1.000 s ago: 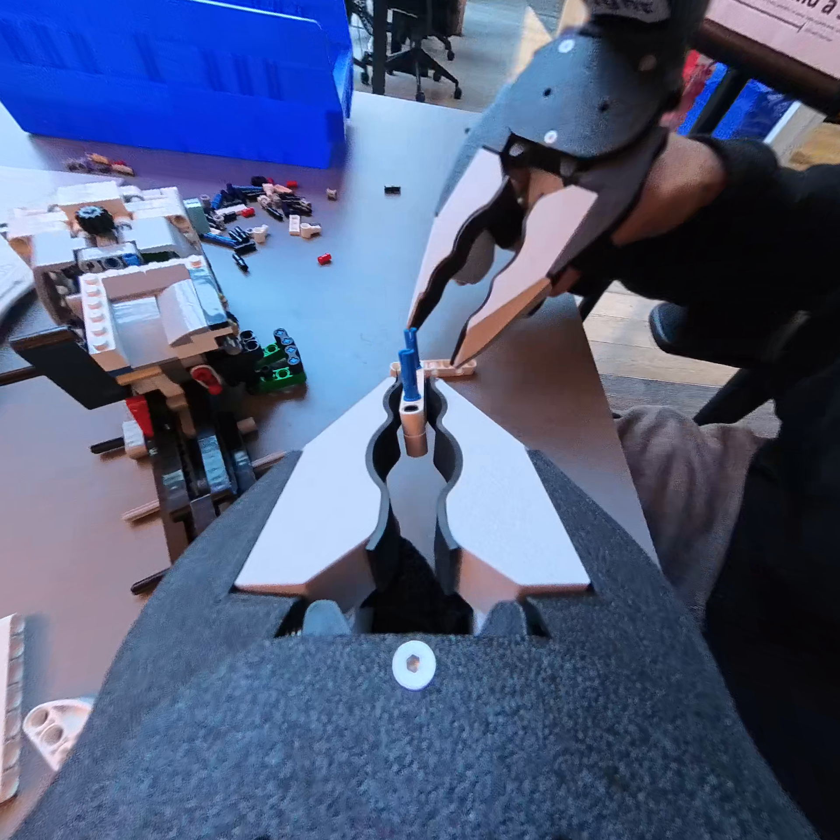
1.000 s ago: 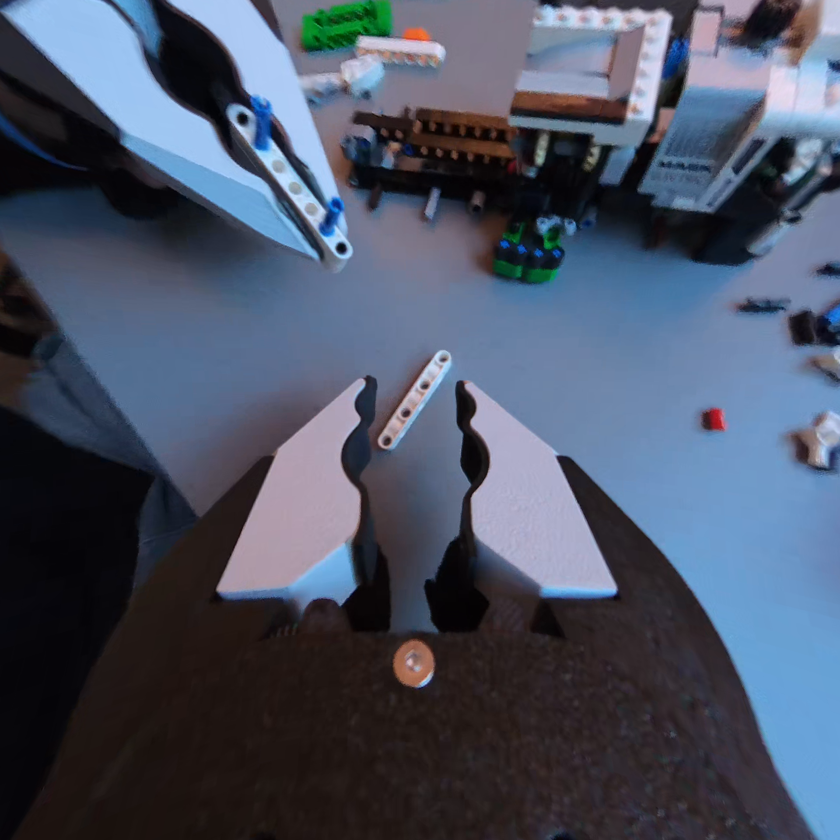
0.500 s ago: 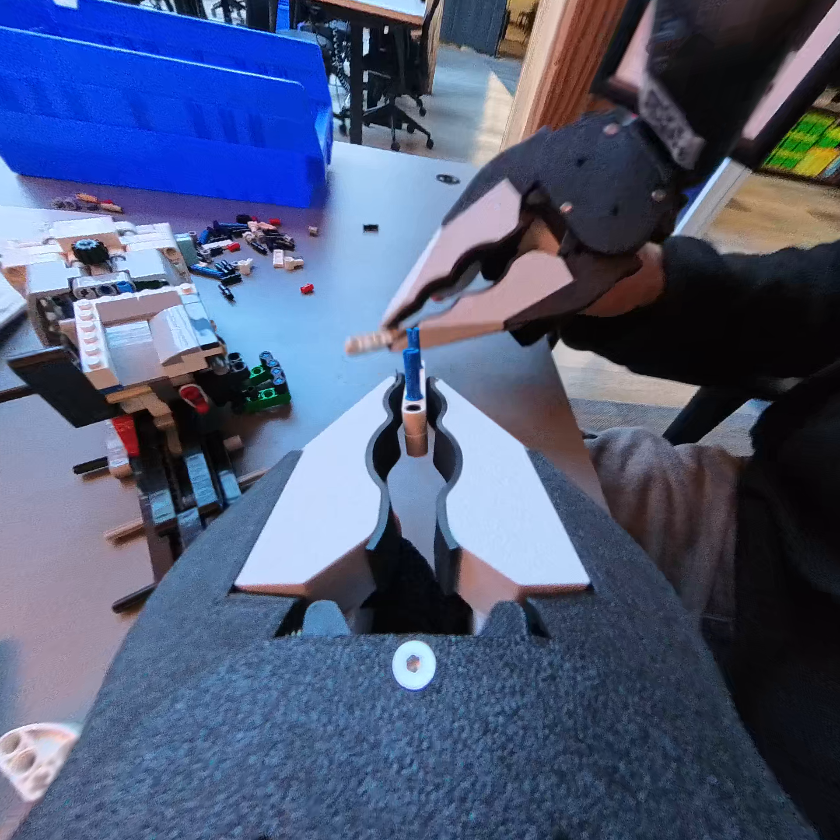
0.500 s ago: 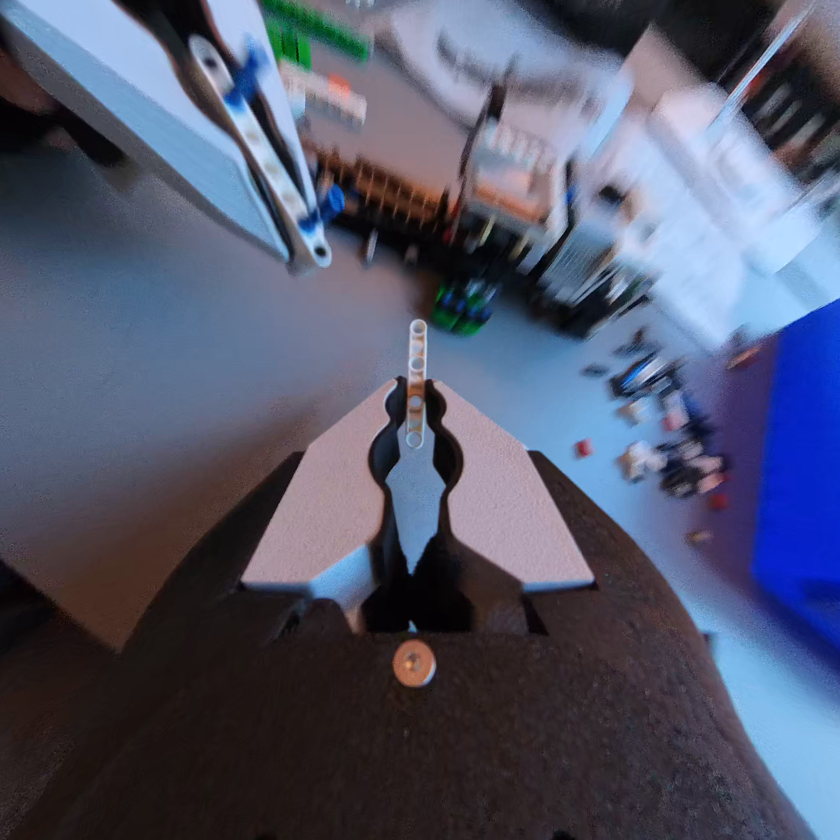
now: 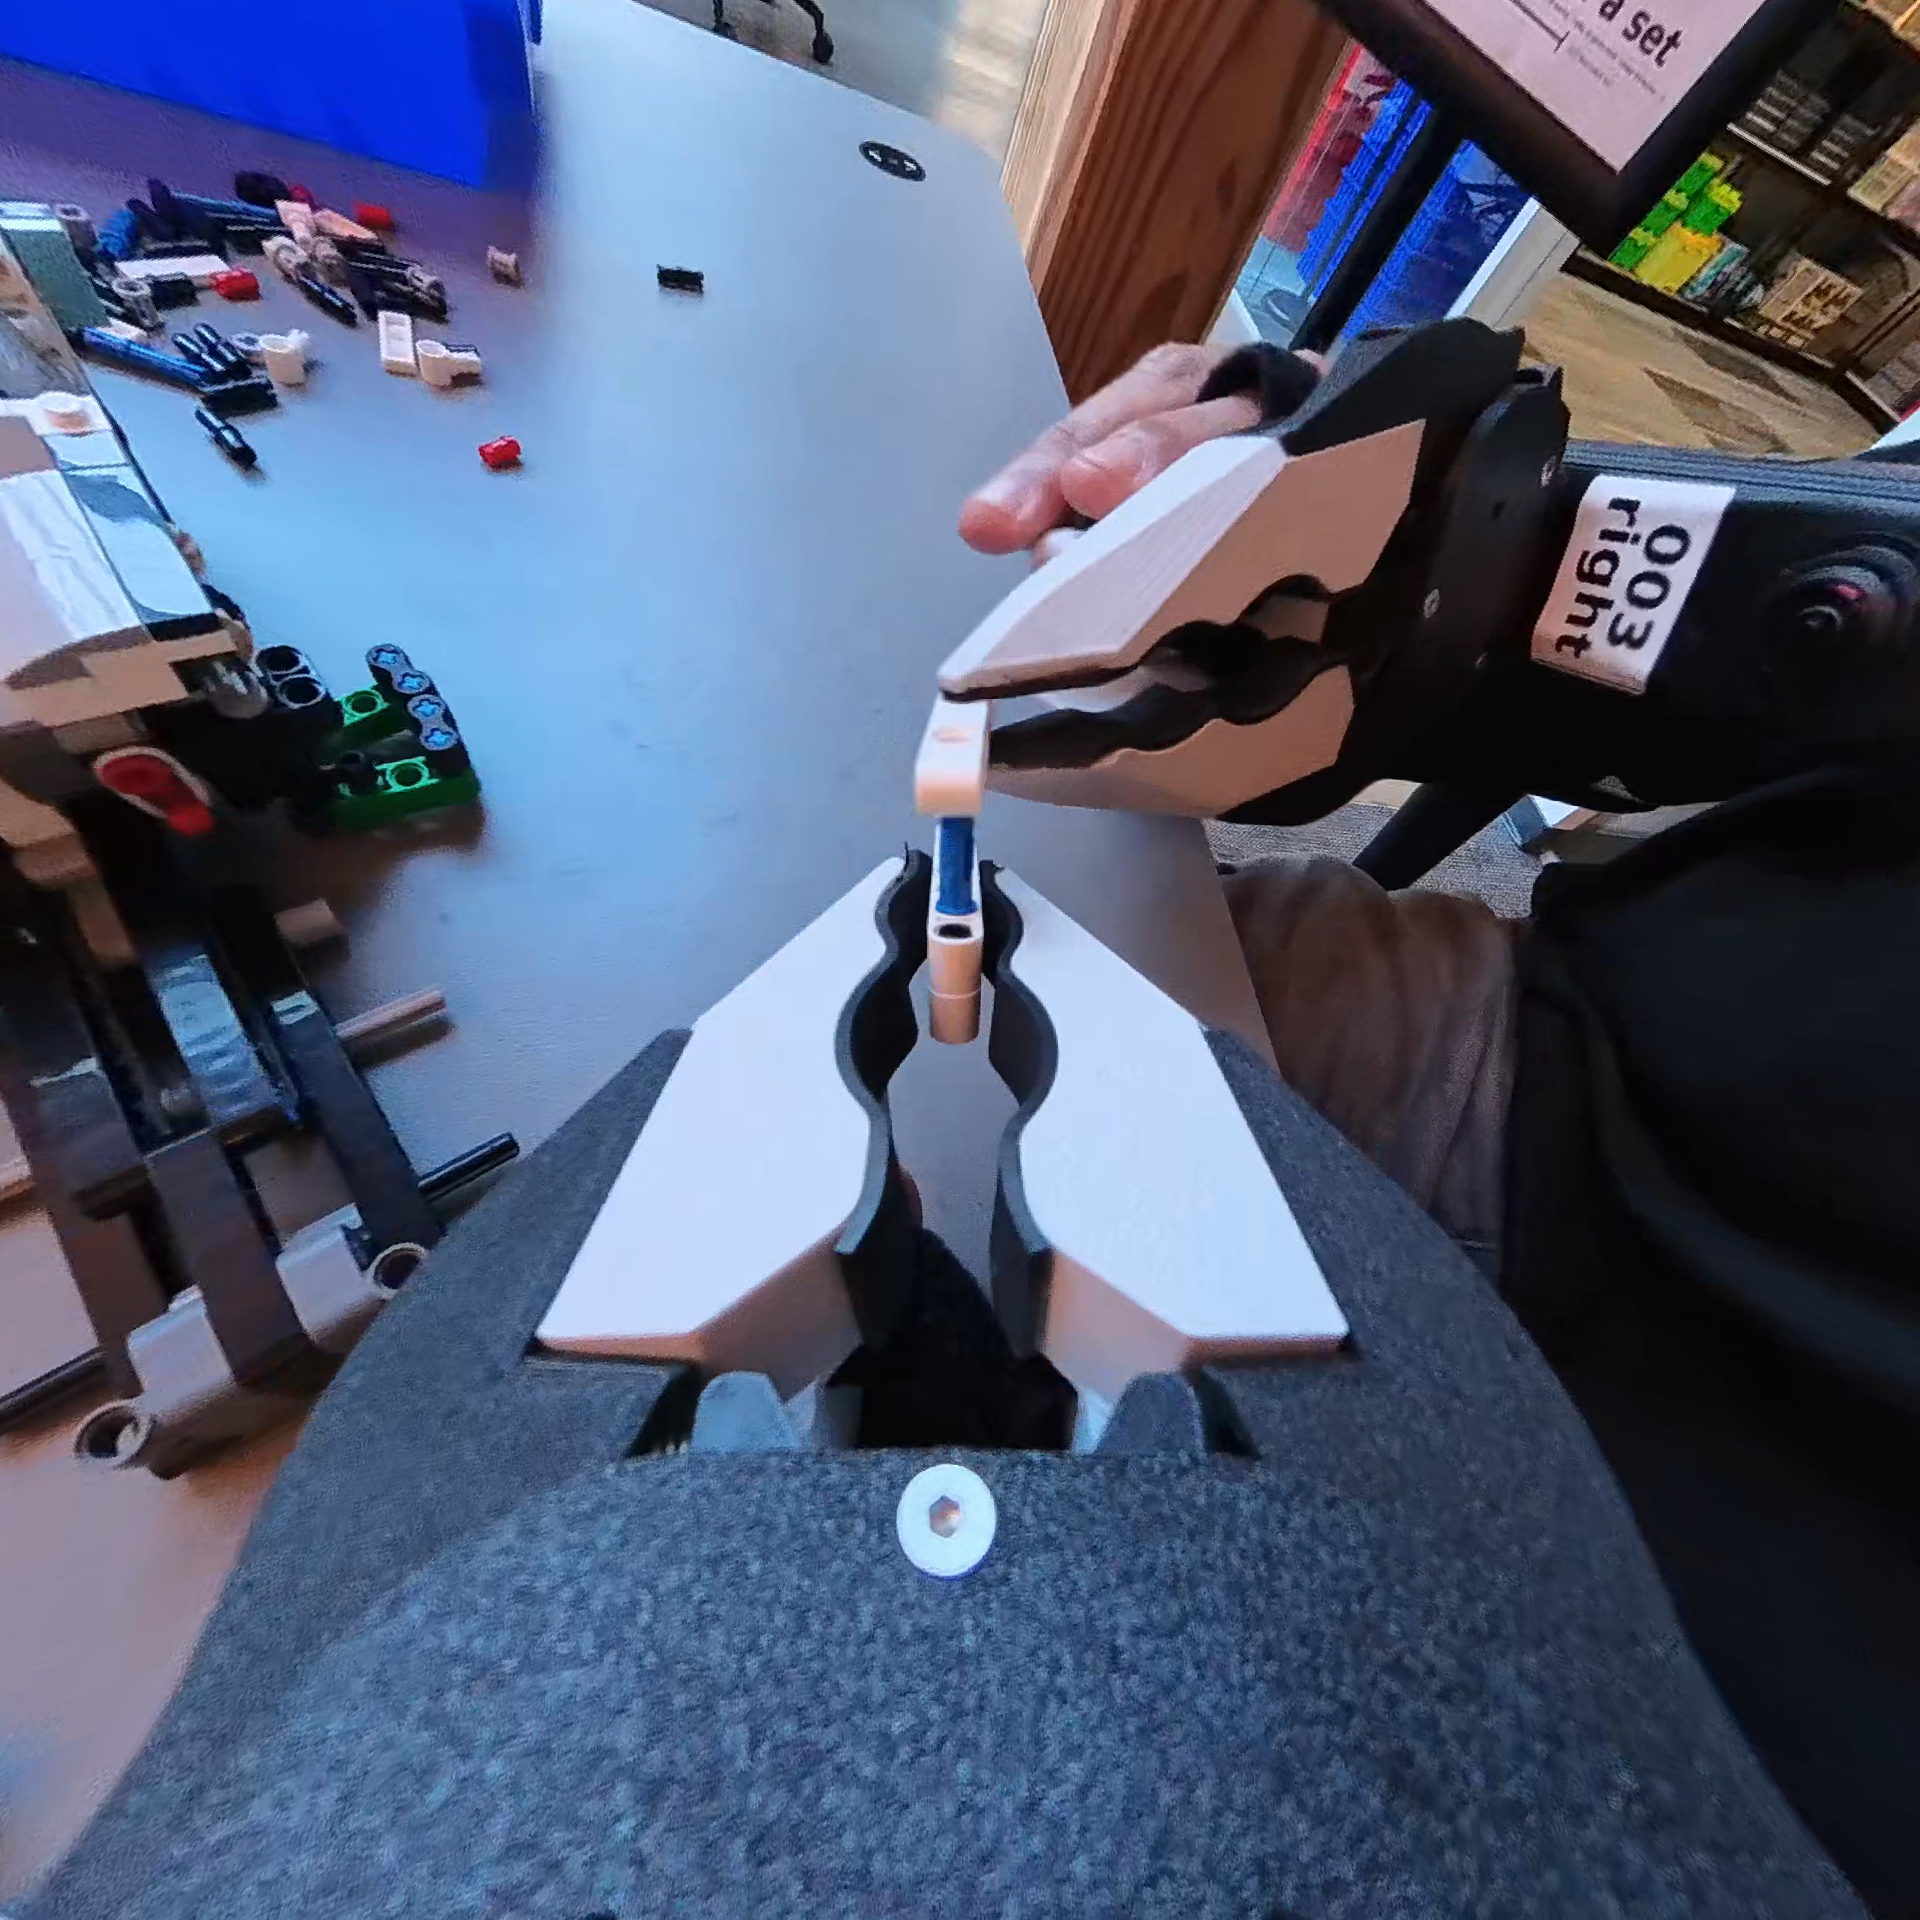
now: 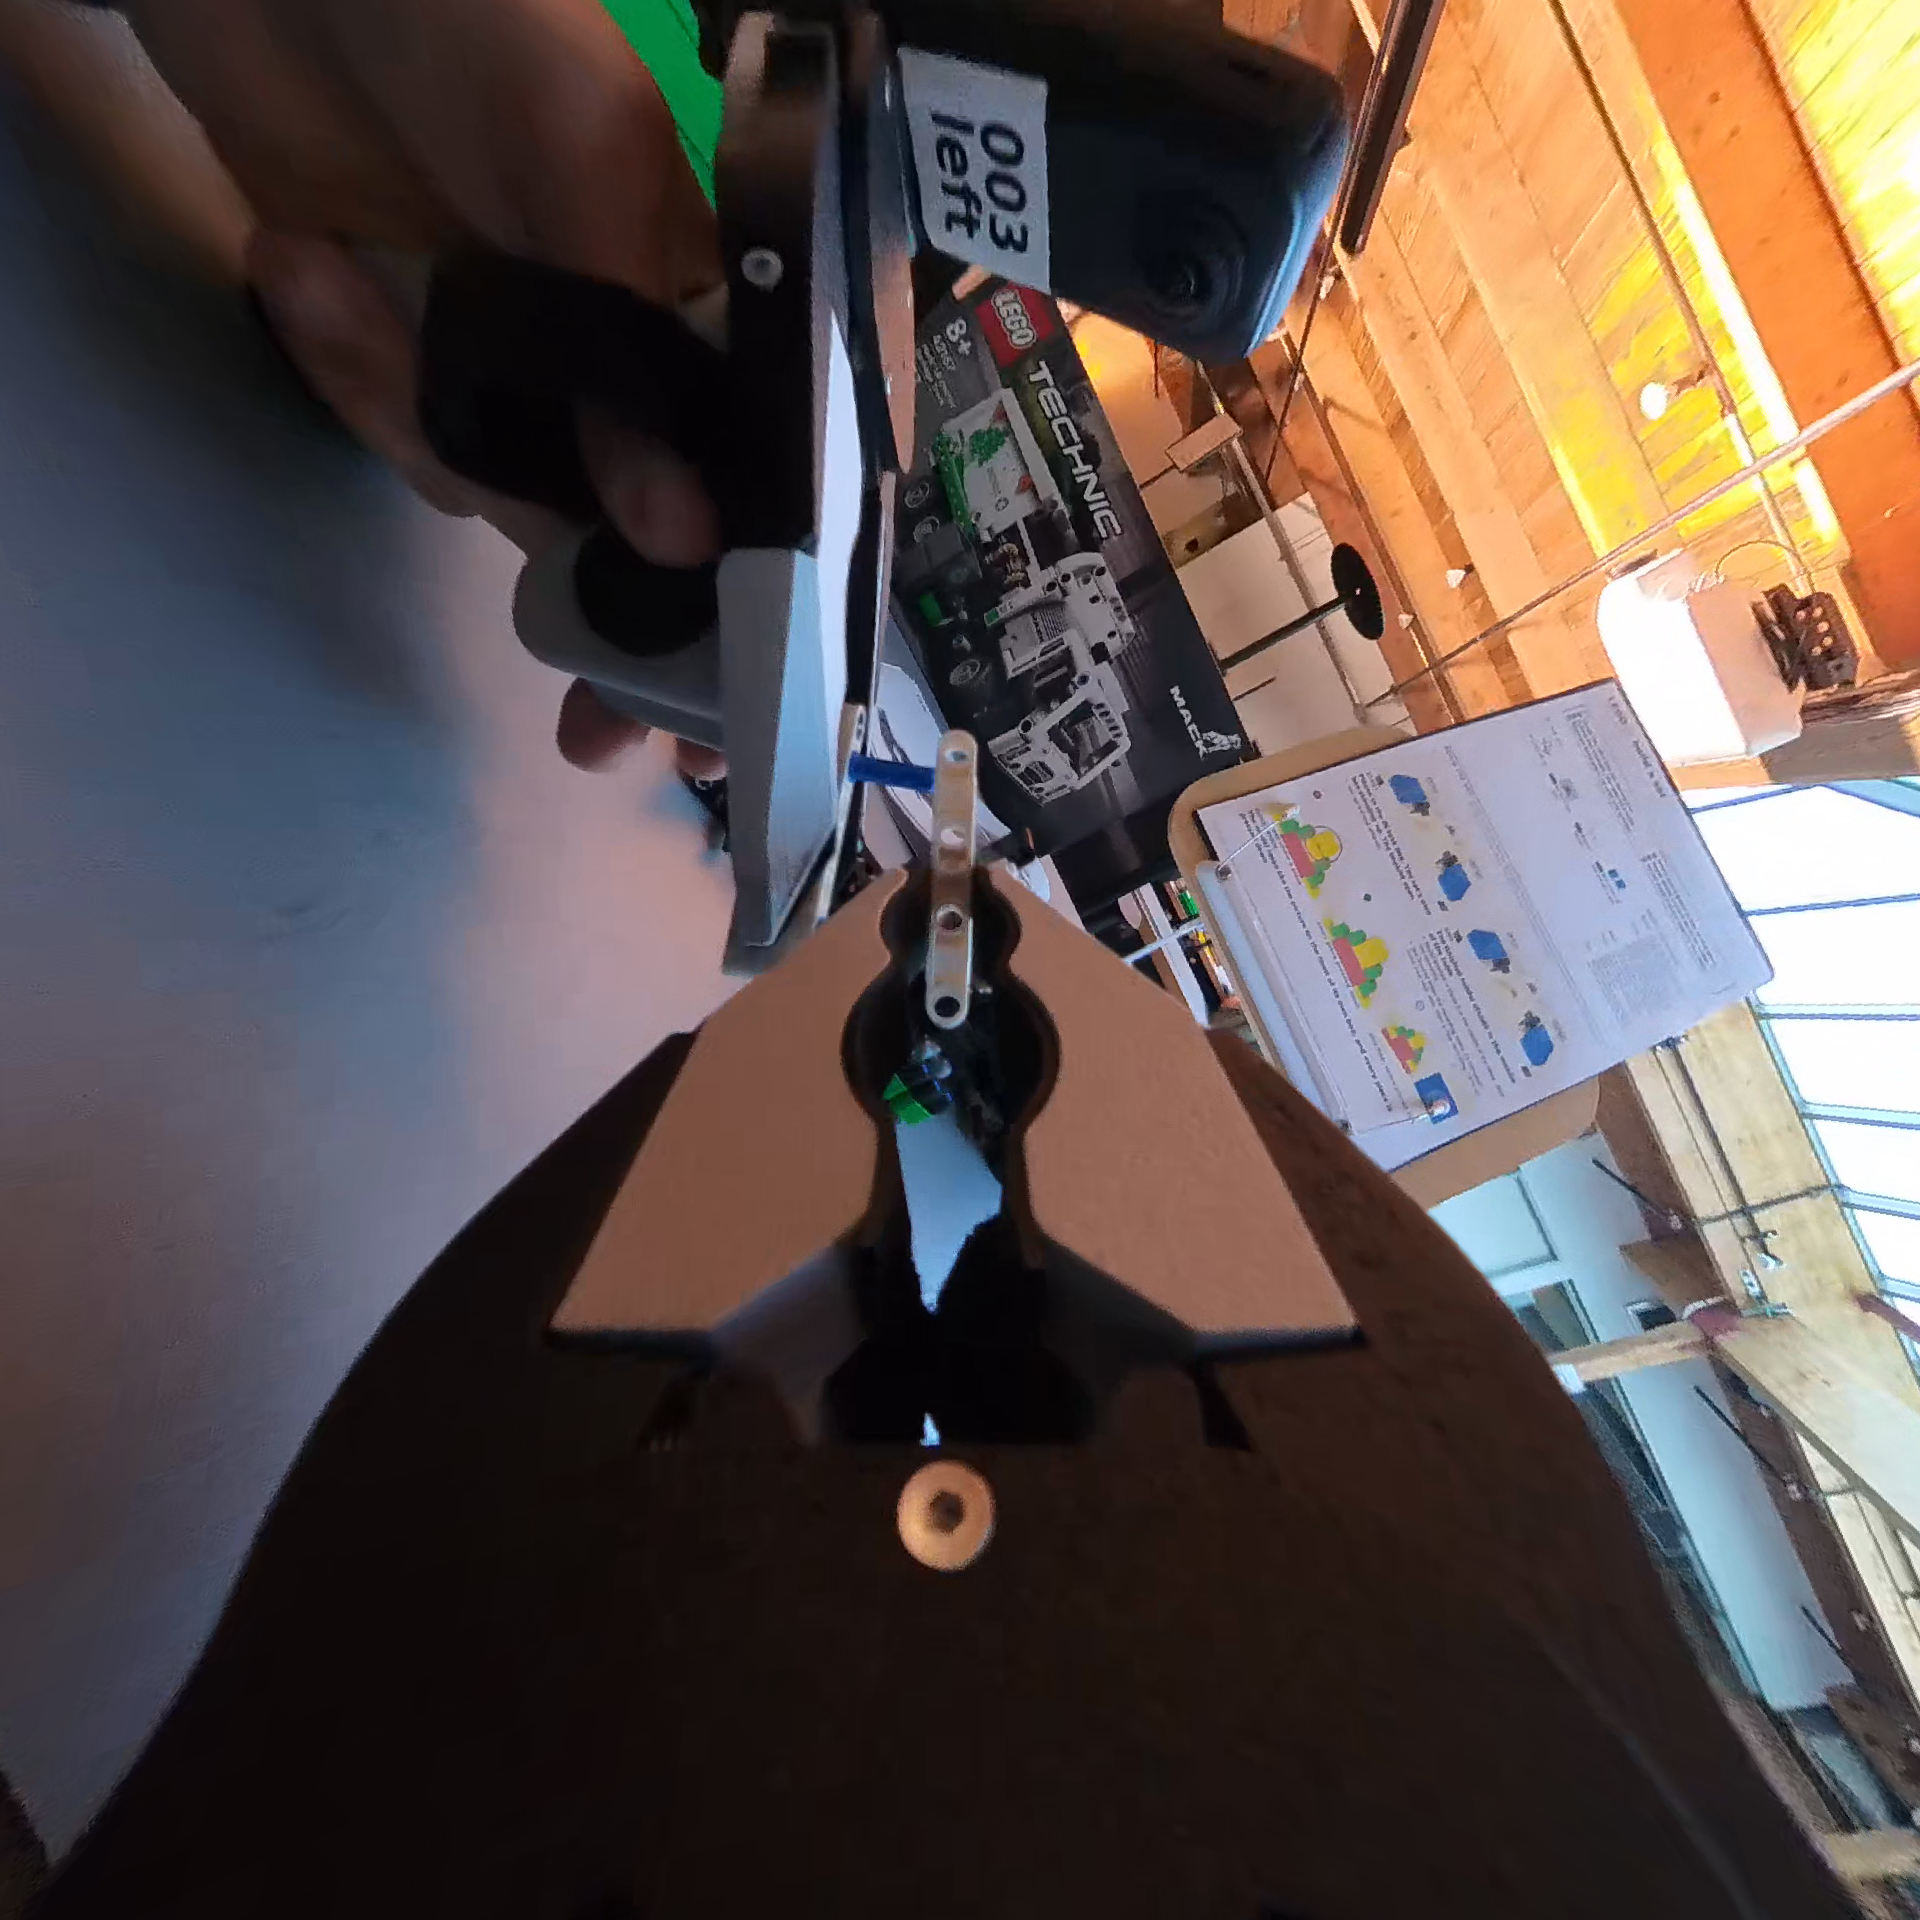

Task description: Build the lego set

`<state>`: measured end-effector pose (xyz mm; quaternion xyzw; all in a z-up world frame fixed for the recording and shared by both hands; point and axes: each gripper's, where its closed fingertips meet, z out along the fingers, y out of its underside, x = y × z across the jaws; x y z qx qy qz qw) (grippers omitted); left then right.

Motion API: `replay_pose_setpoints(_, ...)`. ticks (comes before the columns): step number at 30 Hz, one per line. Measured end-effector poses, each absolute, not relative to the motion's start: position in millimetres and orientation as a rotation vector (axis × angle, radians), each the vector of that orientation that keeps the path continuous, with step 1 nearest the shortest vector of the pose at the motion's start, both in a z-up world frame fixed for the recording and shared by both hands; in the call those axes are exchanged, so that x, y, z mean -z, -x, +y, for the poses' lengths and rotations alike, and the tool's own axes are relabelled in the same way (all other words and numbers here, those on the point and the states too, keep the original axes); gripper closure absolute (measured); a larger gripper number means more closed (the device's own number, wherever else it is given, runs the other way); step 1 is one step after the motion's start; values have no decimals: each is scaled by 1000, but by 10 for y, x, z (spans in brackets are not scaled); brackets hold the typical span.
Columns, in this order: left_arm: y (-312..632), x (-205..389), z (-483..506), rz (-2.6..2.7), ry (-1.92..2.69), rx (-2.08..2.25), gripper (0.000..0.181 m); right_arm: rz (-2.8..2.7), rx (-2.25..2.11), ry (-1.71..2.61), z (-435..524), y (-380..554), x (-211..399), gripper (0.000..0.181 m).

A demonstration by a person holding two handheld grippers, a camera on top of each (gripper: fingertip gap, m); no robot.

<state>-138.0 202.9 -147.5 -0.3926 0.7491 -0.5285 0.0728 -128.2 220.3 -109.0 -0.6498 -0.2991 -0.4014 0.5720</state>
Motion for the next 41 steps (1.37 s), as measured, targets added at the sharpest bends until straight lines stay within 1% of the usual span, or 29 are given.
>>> replay_pose_setpoints(1,1379,1487,2030,2256,1187,1583,175,-704,929,1519,2199,1296,1089,175)
replay_pose_setpoints(15,1357,1555,2038,2261,1190,1493,175,-737,921,1513,2211,1322,1152,175)
replay_pose_setpoints(21,1309,1600,2089,2243,1135,1367,175,-710,797,1590,2228,1334,1234,174)
replay_pose_setpoints(29,1413,1571,1999,2324,1089,1470,175,-825,779,1504,2200,1444,1202,174)
replay_pose_setpoints(32,1440,1593,1969,2351,1058,1452,175,-893,806,1491,2171,1460,1210,174)
replay_pose_setpoints(41,1496,1682,1937,2426,1012,1383,174,-917,702,1494,2136,1507,1294,174)
